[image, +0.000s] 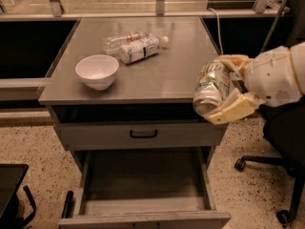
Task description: Place 7up can into middle drawer
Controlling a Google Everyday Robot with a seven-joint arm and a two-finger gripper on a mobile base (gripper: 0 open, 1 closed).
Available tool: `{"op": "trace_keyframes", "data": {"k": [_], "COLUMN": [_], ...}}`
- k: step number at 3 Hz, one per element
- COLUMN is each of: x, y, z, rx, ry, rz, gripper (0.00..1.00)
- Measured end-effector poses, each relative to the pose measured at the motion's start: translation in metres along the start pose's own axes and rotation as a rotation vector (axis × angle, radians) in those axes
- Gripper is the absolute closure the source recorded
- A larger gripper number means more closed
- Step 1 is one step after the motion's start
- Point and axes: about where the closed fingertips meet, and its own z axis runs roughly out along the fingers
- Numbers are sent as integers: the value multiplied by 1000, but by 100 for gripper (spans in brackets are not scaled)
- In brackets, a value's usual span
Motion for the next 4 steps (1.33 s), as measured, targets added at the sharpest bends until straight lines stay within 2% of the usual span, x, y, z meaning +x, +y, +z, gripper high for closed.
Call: {"op": "trace_keyframes", "data": {"k": [1, 2, 3, 4], "x": [59, 125, 173, 208], "y": [16, 32, 35, 31], "z": [37, 76, 107, 138], "rx": [23, 76, 119, 123], "ry": [-62, -56, 25, 117], "rz": [83, 157, 176, 164], "gripper": [100, 100, 100, 100]}}
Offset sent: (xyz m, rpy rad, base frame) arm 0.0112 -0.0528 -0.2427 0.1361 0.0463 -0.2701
